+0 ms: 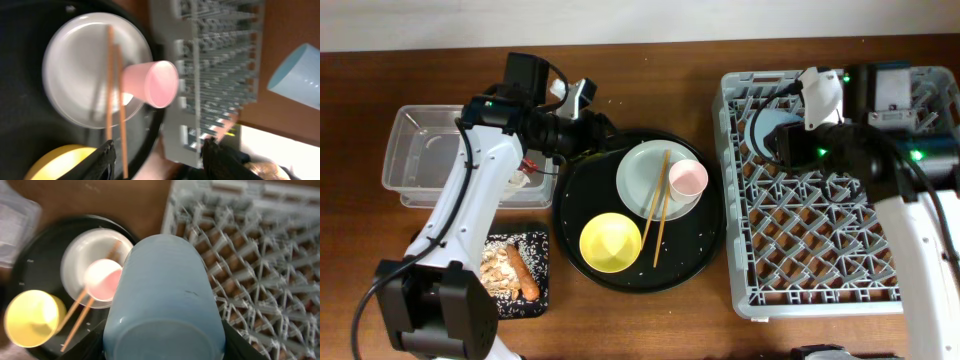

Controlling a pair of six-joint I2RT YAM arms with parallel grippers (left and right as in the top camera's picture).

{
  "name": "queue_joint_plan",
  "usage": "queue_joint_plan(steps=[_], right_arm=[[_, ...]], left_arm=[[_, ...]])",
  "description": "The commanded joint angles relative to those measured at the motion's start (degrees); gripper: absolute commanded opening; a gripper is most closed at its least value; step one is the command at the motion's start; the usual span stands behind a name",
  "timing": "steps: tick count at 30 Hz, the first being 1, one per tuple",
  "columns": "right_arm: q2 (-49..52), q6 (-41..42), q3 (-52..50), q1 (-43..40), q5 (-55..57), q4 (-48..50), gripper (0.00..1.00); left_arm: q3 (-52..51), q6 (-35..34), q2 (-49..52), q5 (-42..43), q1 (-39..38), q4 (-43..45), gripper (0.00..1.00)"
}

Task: Sort waste into correct bins and load items into the dishwasher rack
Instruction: 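Place the blue cup upside down in the dish rack with the right gripper, then grasp the pink cup with the left gripper and pass it to the right gripper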

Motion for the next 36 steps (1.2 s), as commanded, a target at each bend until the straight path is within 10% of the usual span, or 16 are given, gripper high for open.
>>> queue_joint_plan(steps=[1, 11, 14, 30, 36], right_arm=[[6.2, 3.0, 0.8, 0.2, 5.4, -1.5, 0.44], [22.9, 3.5, 0.8, 0.2, 6.6, -1.5, 0.45], [23.2, 3.5, 0.8, 0.2, 6.6, -1.9, 0.99], [20.3, 5.0, 24.7, 0.2, 6.4, -25.9, 0.98], [20.3, 5.0, 24.7, 0.2, 6.4, -26.1, 0.98]], left_arm=[[-0.2, 1.4, -0.3, -8.5, 0.1, -1.6, 0.55], [-0.2, 1.4, -0.3, -8.6, 0.1, -2.8, 0.57], [-0.2, 1.4, -0.3, -8.6, 0.1, -2.8, 0.57], [-0.2, -4.2, 12.3, -24.3, -22.1, 11.7, 0.51], [-0.2, -4.8, 17.2, -26.6, -23.0, 14.5, 0.18]])
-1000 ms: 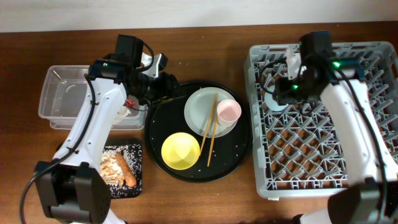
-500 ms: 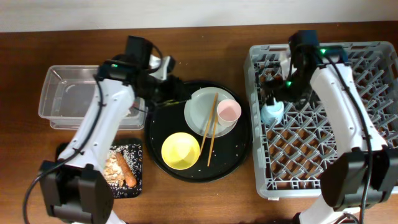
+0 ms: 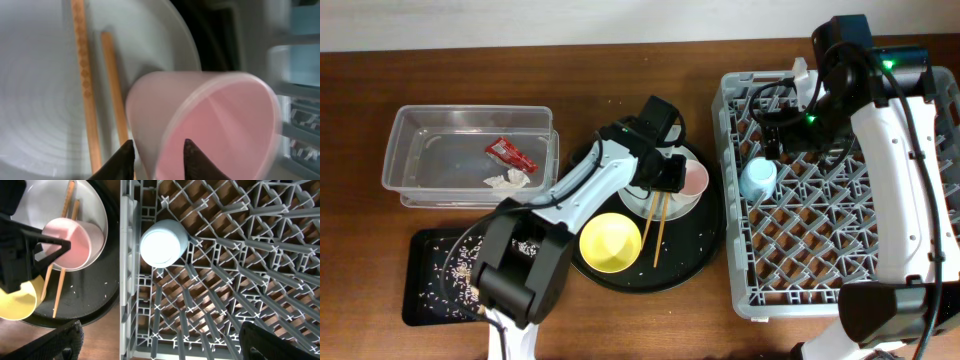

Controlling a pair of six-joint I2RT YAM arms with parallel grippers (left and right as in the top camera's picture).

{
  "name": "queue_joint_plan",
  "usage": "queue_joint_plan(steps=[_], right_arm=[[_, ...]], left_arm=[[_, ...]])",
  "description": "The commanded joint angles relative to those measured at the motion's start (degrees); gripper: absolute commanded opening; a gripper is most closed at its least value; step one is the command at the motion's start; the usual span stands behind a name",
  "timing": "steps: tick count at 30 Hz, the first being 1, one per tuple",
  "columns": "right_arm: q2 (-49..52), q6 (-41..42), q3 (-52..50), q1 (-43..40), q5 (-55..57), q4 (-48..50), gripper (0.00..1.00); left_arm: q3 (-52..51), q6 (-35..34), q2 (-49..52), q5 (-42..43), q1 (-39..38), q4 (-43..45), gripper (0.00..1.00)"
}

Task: Sort waste into correct bins and load items into the dishwasher rack
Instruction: 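Grasp the pink cup with the left gripper and pass it to the right gripper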

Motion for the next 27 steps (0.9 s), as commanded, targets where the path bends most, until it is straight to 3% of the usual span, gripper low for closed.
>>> queue_joint_plan(steps=[1, 2, 6, 9, 13, 15, 17, 19, 23, 27], right_arm=[[-0.5, 0.5, 0.9, 0.2, 0.3, -0.2, 0.98], [-0.5, 0.5, 0.9, 0.2, 0.3, -0.3, 0.99], [-0.5, 0.5, 0.9, 0.2, 0.3, -0.3, 0.98], [-0.5, 0.5, 0.9, 0.2, -0.4, -0.3, 0.98], [-0.5, -4.9, 0.9, 0.1, -11.4, -0.5, 0.99], [-0.5, -11.8, 0.9, -0.7, -22.5, -0.9, 0.98], [-0.5, -23.8, 0.9, -1.7, -38.1, -3.2, 0.98], [-0.5, -31.4, 0.8, -2.0, -48.6, -5.0, 0.98], [-0.5, -38.1, 0.8, -2.0, -62.2, -5.0, 0.98], [-0.5, -39.0, 0.8, -1.9, -65.0, -5.0, 0.98]], left_arm=[[0.0, -0.6, 0.5, -2.4, -0.2, 0.4, 0.10], [0.0, -0.6, 0.5, -2.4, -0.2, 0.3, 0.01], [1.4, -0.7, -0.2, -2.3, 0.2, -0.1, 0.00], [6.5, -0.7, -4.7, 3.0, 2.7, -4.6, 0.00], [9.1, 4.7, -12.9, 19.5, 9.2, -9.1, 0.00], [9.1, 9.5, -14.4, 35.6, 15.9, -12.0, 0.00], [9.1, 15.8, -14.2, 52.2, 21.0, -14.2, 0.00], [9.1, 18.2, -14.2, 58.4, 22.7, -14.4, 0.00], [9.1, 19.5, -14.2, 62.2, 21.0, -14.3, 0.00], [9.1, 19.4, -14.2, 62.2, 18.4, -14.2, 0.00]])
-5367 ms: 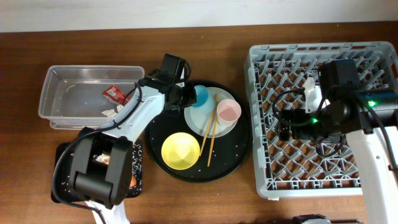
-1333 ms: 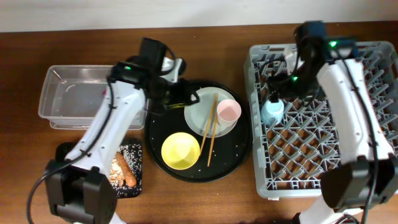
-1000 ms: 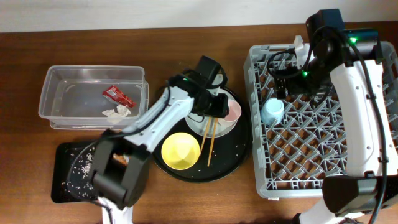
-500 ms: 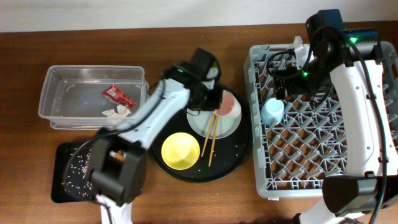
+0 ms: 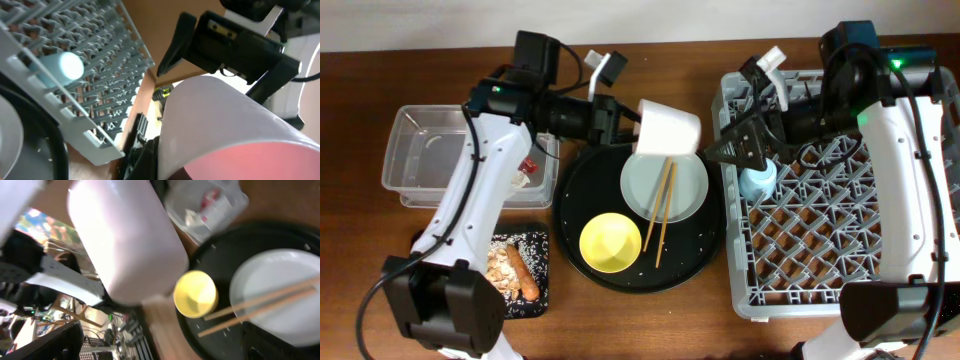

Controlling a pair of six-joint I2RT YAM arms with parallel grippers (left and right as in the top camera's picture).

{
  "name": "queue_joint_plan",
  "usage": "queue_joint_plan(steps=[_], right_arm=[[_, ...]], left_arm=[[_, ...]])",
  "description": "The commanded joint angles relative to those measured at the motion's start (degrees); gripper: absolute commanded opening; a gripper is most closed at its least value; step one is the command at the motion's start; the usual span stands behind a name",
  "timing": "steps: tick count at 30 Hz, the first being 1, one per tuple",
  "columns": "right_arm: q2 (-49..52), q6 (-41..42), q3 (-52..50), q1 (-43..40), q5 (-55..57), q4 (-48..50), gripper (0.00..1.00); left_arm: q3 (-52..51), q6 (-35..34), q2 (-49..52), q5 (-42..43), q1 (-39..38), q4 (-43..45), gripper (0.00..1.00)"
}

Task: Sort waste into correct bins and load items into the dishwasher rack
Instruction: 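Grasp the pink cup with the left gripper and pass it to the right gripper, then place the pink cup upside down in the dish rack with the right gripper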

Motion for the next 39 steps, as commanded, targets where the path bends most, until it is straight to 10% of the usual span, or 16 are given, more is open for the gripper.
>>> queue_joint_plan(steps=[1, 9, 16, 28, 39], right_arm=[[-0.5, -2.4, 0.7, 0.4, -4.9, -0.3, 0.98], [-0.5, -2.4, 0.7, 6.3, -1.8, -0.3, 1.00], [-0.5, -2.4, 0.7, 6.4, -2.0, 2.0, 0.68], [-0.5, -2.4, 0.7, 6.3, -2.0, 7.1, 0.54], [-0.5, -1.9, 0.8, 1.2, -2.9, 8.0, 0.55]], left_arm=[[0.2, 1.8, 0.1, 3.0, -2.0, 0.0, 0.00], [0.2, 1.7, 0.1, 3.0, -3.6, 1.6, 0.00], [0.2, 1.8, 0.1, 2.4, -3.6, 1.6, 0.00], [0.2, 1.8, 0.1, -13.8, -4.7, -6.4, 0.01], [0.2, 1.8, 0.1, -16.7, -8.7, -6.7, 0.27]])
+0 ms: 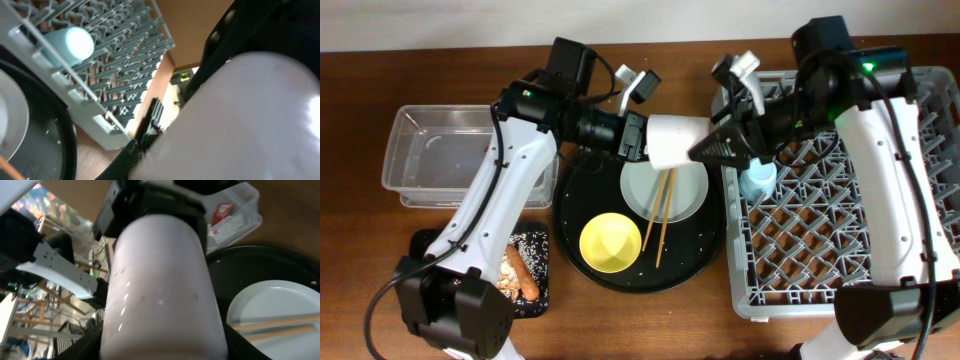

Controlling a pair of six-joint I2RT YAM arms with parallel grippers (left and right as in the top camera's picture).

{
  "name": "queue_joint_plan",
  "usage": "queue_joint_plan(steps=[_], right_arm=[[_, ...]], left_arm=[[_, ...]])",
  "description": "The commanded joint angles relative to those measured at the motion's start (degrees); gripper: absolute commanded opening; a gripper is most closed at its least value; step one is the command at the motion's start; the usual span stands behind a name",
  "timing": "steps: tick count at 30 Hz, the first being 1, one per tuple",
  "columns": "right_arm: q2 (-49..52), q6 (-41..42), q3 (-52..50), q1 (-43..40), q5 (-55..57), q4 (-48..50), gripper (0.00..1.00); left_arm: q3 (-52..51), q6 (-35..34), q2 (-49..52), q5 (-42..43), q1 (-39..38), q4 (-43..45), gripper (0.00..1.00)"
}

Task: Sort waste into correct bins and load items into the dishwasher rack
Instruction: 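Place the pink cup upside down in the dish rack with the right gripper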

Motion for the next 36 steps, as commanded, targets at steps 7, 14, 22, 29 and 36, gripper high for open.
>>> queue_joint_plan(steps=[7, 14, 22, 29, 36], right_arm=[[-0.5, 0.7, 1.1, -3.6, 0.5, -3.2, 0.54], [-0.5, 23.0, 1.1, -3.6, 30.5, -4.4, 0.51], [-0.8, 38.7, 0.0, -3.6, 47.5, -6.3, 0.48], [-7.0, 41.6, -16.2, -3.6, 52.0, -6.3, 0.40], [-7.6, 41.6, -26.0, -3.6, 52.7, -4.5, 0.40]], left_arm=[[-1.0, 1.2, 0.1, -6.3, -0.2, 0.0, 0.47], [-1.0, 1.2, 0.1, -16.2, 1.5, -4.1, 0.53], [-1.0, 1.2, 0.1, -21.5, 1.5, -8.7, 0.52], [-1.0, 1.2, 0.1, -23.0, 1.5, -10.3, 0.52], [-1.0, 1.2, 0.1, -23.0, 1.4, -10.1, 0.52]])
